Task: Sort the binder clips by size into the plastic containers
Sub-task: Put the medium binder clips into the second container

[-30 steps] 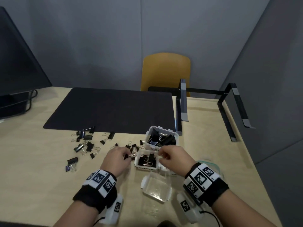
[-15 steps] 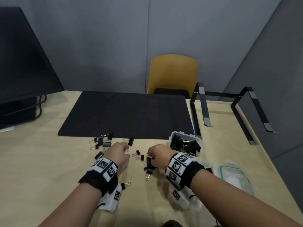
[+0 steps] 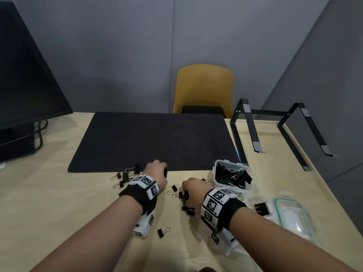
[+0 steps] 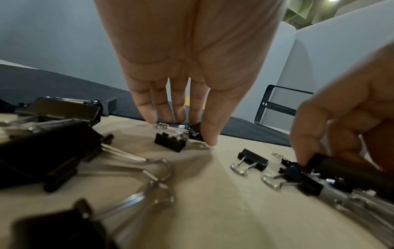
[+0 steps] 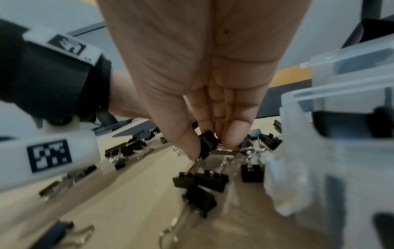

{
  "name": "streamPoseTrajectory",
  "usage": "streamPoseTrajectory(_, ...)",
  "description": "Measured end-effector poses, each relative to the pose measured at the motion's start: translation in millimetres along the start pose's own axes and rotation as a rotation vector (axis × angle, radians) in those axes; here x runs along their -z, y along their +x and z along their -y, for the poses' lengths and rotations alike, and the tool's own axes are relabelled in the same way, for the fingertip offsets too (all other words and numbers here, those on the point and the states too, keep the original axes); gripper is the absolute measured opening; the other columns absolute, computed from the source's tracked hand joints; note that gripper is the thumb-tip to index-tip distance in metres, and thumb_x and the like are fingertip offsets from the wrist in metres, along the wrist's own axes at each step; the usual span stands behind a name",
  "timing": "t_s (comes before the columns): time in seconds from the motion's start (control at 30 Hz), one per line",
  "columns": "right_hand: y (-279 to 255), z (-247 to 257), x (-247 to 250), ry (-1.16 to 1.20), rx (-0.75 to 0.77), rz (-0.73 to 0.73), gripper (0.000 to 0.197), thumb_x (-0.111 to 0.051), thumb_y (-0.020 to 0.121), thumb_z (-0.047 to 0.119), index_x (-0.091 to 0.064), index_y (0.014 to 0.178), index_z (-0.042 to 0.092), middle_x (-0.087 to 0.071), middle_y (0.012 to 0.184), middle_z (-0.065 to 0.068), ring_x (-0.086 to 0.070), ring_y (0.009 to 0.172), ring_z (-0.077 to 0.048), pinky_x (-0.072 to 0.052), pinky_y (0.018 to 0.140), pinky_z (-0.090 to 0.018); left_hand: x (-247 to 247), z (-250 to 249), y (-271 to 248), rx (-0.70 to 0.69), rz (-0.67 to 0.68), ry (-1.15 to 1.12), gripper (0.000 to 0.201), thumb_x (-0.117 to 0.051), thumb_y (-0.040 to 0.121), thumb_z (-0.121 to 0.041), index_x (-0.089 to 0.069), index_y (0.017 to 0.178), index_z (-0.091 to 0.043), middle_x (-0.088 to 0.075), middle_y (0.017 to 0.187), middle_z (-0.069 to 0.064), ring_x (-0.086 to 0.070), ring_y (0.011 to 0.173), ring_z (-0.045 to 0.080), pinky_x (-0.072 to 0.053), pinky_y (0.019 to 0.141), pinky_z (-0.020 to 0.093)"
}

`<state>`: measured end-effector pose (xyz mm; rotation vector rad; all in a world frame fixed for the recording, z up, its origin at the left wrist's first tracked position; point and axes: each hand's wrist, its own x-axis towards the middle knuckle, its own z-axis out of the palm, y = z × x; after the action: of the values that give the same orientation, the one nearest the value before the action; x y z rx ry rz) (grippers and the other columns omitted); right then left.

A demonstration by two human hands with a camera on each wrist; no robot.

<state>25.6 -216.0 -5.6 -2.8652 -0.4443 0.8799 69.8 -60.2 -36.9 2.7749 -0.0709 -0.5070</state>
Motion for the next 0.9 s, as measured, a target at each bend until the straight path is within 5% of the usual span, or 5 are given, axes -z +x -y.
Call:
streamPoseTrajectory(0.1,-5,-5,2,0.172,-0.020,-0.082,0.026,-0.062,0.076,0.019,-0.055,0.101,0.015,-0.055,0.102,-0.005,-0.055,0.087,-0.025,-0.046,0.070,-0.030,0,-1,3,0.002,-0.005,0.015,0.046,-0.062,0.080,-0.011,-0.053,0.124,-0.018,-0.049,0.125,0.005,-0.048,0.113,0.024,-0.045,0.090,0.031)
streamPoseTrajectory(0.2,-9,-14,3,0.331,-0.019,-0.119,0.025,-0.064,0.070,0.021,-0.054,0.093,0.024,-0.058,0.097,0.003,-0.060,0.088,-0.020,-0.055,0.077,-0.035,2,-3,3,0.000,-0.005,0.025,0.033,-0.062,0.081,-0.014,-0.055,0.113,-0.016,-0.052,0.117,0.005,-0.052,0.103,0.022,-0.044,0.080,0.028)
streamPoseTrajectory(0.37,-27,-32,13,0.503,0.040,-0.178,0.031,-0.066,0.075,0.018,-0.057,0.105,0.016,-0.060,0.094,0.003,-0.058,0.078,-0.012,-0.052,0.073,-0.026,4,-19,-6,-0.001,-0.069,-0.094,0.025,-0.062,0.080,-0.021,-0.053,0.103,-0.018,-0.052,0.103,0.002,-0.051,0.087,0.016,-0.038,0.069,0.025)
streamPoseTrajectory(0.57,-56,-73,25,0.610,0.041,-0.257,0.024,-0.066,0.078,0.022,-0.062,0.102,0.022,-0.057,0.084,0.009,-0.056,0.071,-0.006,-0.047,0.062,-0.018,6,-48,-28,-0.035,-0.114,-0.265,0.030,-0.066,0.079,-0.030,-0.059,0.107,-0.023,-0.054,0.104,-0.003,-0.054,0.094,0.014,-0.040,0.075,0.024)
streamPoseTrajectory(0.9,-99,-153,34,0.622,-0.051,-0.340,0.018,-0.068,0.075,0.015,-0.060,0.089,0.024,-0.064,0.089,0.003,-0.057,0.071,-0.012,-0.048,0.066,-0.021,4,-113,-62,-0.110,-0.063,-0.431,0.028,-0.070,0.076,-0.031,-0.061,0.102,-0.026,-0.056,0.098,-0.006,-0.055,0.077,0.010,-0.045,0.068,0.024)
